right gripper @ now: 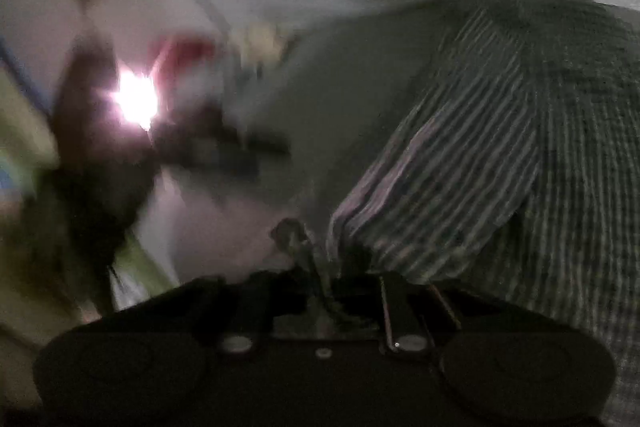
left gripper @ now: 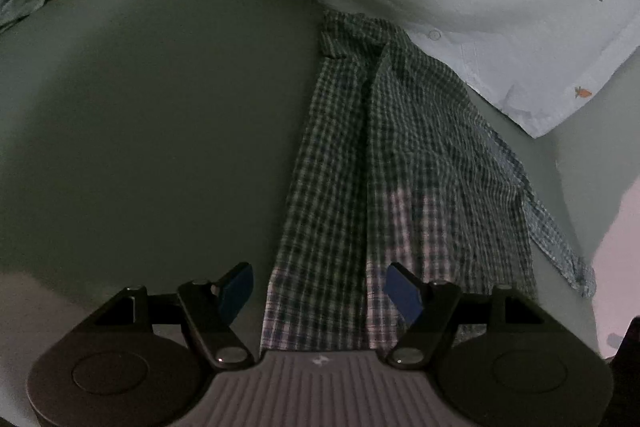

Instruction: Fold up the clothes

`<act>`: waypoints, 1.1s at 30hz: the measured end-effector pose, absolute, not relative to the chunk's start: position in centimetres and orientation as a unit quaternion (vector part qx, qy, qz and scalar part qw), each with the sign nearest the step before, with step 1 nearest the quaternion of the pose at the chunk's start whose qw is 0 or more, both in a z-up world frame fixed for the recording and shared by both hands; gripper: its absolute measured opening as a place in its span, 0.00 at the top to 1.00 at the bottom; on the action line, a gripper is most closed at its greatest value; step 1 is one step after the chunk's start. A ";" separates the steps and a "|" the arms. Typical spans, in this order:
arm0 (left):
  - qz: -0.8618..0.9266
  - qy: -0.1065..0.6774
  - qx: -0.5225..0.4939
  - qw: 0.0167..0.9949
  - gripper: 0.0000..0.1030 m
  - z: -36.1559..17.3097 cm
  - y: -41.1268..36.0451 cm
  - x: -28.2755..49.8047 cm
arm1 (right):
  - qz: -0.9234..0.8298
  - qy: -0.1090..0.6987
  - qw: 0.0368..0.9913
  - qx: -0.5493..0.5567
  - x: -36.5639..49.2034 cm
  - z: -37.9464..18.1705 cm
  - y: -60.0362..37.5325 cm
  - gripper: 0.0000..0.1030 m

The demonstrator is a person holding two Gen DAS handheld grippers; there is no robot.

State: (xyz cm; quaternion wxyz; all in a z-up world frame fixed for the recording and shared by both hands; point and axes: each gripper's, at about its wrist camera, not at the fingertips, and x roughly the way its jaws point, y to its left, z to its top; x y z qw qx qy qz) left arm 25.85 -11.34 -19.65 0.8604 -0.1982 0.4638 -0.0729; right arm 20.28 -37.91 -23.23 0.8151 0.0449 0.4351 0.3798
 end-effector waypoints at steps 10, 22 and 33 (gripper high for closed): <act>-0.103 0.472 -0.188 0.855 0.27 -20.4 -11.6 26.2 | 0.381 0.458 0.803 0.022 19.0 -21.1 -35.5 0.61; -0.133 0.454 -0.145 0.869 0.17 -21.1 -12.2 25.3 | 0.234 0.483 0.837 -0.110 16.6 -24.6 -29.5 0.40; -0.178 0.436 -0.119 0.874 0.09 -20.9 -16.1 27.0 | 0.133 0.482 0.865 -0.051 14.1 -22.0 -32.9 0.12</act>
